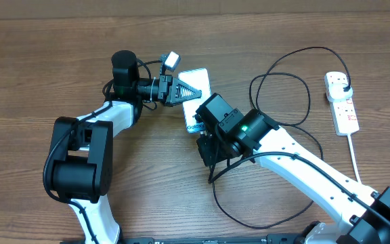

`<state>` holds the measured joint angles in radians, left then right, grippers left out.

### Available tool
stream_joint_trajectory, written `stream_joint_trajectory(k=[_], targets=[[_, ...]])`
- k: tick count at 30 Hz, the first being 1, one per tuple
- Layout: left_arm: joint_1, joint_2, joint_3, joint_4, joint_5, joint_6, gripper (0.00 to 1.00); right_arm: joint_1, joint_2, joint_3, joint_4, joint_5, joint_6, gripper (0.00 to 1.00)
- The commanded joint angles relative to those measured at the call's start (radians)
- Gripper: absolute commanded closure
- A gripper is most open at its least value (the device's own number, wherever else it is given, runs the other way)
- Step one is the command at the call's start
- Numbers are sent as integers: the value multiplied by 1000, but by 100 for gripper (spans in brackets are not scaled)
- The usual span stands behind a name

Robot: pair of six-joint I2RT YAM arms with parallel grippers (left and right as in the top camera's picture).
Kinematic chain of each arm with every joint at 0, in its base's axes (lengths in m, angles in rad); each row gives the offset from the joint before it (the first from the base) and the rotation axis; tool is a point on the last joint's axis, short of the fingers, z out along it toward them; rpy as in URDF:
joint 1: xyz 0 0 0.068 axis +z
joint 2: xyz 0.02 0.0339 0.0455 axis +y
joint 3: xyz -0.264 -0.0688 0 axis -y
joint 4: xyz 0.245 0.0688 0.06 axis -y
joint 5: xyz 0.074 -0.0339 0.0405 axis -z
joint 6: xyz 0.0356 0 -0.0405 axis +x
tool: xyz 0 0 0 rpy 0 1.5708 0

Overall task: Plug charger to phone and switch on socket
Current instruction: 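Push the USB-C plug upward into the phone's port with the right gripper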

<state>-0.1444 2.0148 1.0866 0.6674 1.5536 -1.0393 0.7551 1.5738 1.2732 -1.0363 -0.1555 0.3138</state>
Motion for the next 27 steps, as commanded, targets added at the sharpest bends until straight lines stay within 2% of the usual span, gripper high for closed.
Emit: stream_joint_trajectory(k=[1,27], targets=[[-8,-3,21,7,29,26,96,-3,-2,3,6,-29,-3,96],[-8,-3,21,-22,29,38,96,-3,-2,3,-4,-18,58,96]])
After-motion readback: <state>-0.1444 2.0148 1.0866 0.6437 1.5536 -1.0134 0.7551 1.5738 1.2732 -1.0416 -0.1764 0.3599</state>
